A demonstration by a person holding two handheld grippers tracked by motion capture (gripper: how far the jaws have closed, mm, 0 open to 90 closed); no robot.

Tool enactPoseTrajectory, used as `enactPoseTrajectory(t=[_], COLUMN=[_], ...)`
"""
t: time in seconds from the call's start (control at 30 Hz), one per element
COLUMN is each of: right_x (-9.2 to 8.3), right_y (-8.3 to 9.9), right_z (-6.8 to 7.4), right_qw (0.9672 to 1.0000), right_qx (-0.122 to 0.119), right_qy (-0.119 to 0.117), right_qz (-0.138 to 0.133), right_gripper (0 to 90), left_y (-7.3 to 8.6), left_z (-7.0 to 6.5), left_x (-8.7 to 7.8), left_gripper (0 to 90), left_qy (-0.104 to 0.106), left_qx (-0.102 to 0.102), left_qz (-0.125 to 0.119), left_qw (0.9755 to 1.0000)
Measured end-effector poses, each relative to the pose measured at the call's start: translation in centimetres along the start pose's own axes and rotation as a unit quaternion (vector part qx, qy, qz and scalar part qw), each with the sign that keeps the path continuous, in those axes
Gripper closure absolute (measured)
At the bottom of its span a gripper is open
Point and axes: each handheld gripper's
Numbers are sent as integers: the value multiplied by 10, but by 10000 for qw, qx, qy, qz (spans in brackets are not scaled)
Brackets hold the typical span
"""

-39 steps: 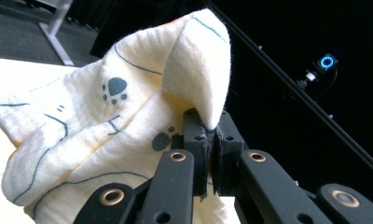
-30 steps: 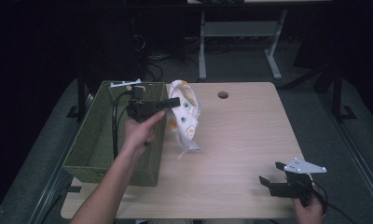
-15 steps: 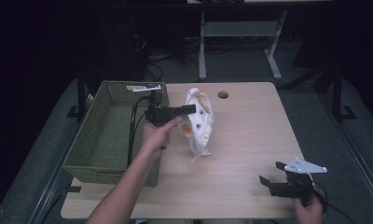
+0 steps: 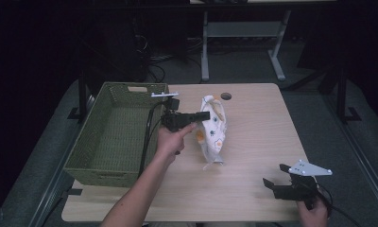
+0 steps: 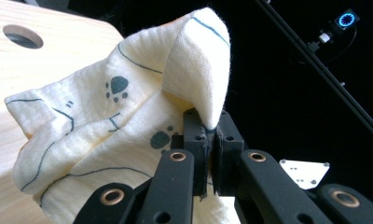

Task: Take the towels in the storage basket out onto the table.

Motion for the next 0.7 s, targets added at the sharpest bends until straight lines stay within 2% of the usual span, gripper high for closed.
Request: enactPoseTrajectory(t=[0.33,0.63,0.7], right_x=[-1,-1,0], right_y=[0,0,0], right_z=[0,0,-1], right_qw=[10000,10000,10000], right_qx=[15,17,12], right_qy=[5,1,-2], right_qz=[-8,-14,-12], right_gripper=[140,140,140], left_y=[14,29,32], left_z=[5,12,13], left_x=[20,38,40], left_gripper=[864,863,862], left_qy=[-80,-182,-178], left_qx=[23,-21,-100], left_qz=[206,310,333], left_qw=[9998,9994,9992])
Point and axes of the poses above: each handheld gripper's, and its own axes: x roughly forward along the jaws, y roughly out of its underside, z roughly to its left, and after that the axes turned 14 degrees about -z, right-handed
